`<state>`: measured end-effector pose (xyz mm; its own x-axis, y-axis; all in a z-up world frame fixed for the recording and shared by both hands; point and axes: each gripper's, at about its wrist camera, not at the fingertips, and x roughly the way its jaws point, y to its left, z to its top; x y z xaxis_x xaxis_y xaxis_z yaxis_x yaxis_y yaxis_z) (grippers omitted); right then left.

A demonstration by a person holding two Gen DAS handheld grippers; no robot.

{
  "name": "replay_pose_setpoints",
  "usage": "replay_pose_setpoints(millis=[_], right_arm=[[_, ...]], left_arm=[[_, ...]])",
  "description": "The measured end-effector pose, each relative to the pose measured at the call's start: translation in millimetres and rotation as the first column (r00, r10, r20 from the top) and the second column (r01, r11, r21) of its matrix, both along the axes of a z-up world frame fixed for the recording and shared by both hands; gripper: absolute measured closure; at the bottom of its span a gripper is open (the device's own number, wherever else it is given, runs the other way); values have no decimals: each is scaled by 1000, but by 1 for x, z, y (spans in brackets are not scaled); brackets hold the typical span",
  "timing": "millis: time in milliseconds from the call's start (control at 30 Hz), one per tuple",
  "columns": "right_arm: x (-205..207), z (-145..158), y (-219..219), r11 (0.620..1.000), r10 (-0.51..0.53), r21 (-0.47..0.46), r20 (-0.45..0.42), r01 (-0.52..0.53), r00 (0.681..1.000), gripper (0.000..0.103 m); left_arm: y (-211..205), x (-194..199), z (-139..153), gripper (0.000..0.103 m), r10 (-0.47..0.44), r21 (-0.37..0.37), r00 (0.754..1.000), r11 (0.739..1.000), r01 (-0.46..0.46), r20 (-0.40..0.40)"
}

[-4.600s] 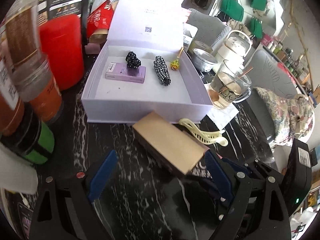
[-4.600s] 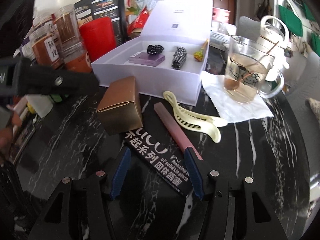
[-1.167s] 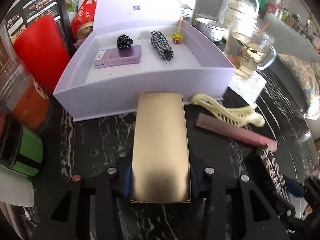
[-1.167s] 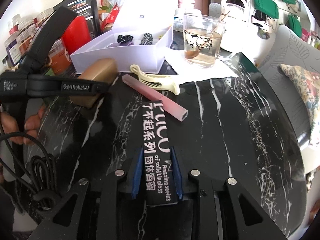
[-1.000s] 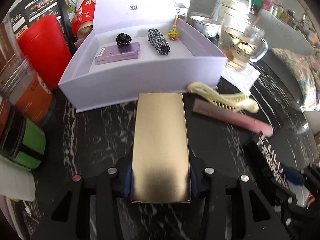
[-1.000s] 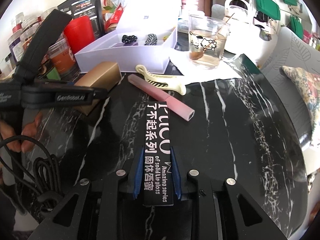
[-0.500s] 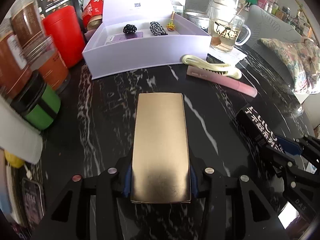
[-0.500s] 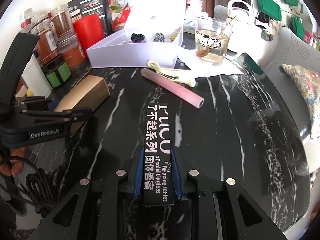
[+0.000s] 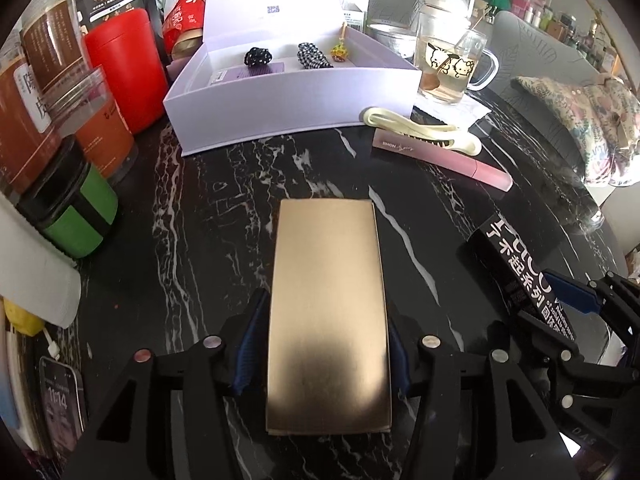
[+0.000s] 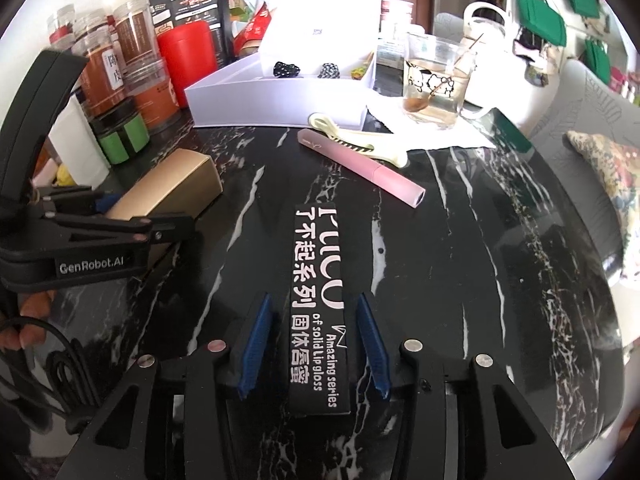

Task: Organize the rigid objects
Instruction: 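Lift the gold box and the black package off the table with both grippers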

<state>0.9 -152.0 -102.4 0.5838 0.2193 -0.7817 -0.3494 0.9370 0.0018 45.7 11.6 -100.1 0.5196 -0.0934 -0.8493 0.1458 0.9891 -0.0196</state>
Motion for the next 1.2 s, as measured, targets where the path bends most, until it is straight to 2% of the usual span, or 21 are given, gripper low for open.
replay_pose_setpoints(millis=[67, 100, 133, 467, 833, 1200], right_arm=[[-1, 0, 2, 1000, -9, -20, 18, 9, 1000, 67], [-1, 0, 2, 1000, -8, -18, 19, 8, 1000, 78], [0, 0, 3, 1000, -10, -17, 18, 10, 1000, 78], [-2, 10, 1, 999, -22, 31, 14, 21, 1000, 78], [-6, 32, 13, 997, 31, 69, 39, -34, 999, 78], [4, 66, 14, 994, 59, 85, 95, -68, 994, 78]], left_arm=[[0, 0, 0, 51, 3, -3, 1000, 1000, -3, 6], [0, 0, 0, 54, 3, -5, 1000, 1000, -3, 11], [0, -1, 0, 59, 0, -7, 1000, 1000, 0, 14], [6, -9, 8, 60, -15, -46, 1000, 999, 16, 11], [7, -16, 39, 60, -14, -50, 998, 999, 18, 67], [5, -7, 70, 60, -12, -53, 991, 998, 19, 137]])
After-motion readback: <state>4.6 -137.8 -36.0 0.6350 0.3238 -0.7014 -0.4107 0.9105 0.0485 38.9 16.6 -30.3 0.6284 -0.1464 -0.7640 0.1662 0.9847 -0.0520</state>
